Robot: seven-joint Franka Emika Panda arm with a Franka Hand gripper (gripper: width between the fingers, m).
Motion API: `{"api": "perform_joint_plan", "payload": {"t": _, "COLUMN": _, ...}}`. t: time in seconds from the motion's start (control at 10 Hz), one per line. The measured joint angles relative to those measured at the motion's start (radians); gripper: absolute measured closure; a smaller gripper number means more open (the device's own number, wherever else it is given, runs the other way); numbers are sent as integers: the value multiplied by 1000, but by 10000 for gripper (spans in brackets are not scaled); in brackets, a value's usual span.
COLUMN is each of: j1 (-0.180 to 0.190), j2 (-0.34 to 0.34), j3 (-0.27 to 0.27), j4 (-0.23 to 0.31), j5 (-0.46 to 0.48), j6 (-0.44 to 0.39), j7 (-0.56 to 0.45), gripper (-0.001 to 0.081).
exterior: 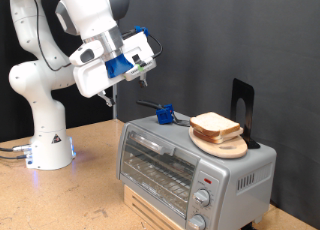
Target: Make a piece of toast with the oven
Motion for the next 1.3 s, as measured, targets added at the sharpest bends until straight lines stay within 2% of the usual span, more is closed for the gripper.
{"api": "perform_joint_plan", "payload": {"t": 0.2, "j1": 1, "j2": 1, "j3": 0, "j4": -8, "j5": 20, "j6": -5, "j7": -8, "gripper": 6}}
{"api": "perform_joint_plan", "payload": {"t": 0.4, "j1": 1, "j2": 25, "j3": 6, "j4": -40, "j5": 10, "j6": 1, "j7": 0, "gripper": 6}}
{"api": "perform_joint_plan", "payload": {"t": 0.8, "j1": 1, "j2": 92, "j3": 29, "j4": -107, "j5": 8, "j6": 127, "j7": 0, "gripper": 6}}
{"api": "perform_joint_plan", "payload": {"t": 1.3, "j1": 1, "j2": 153, "j3": 36, "j4": -143, "j5": 11, "j6": 233, "j7": -12, "gripper": 6}}
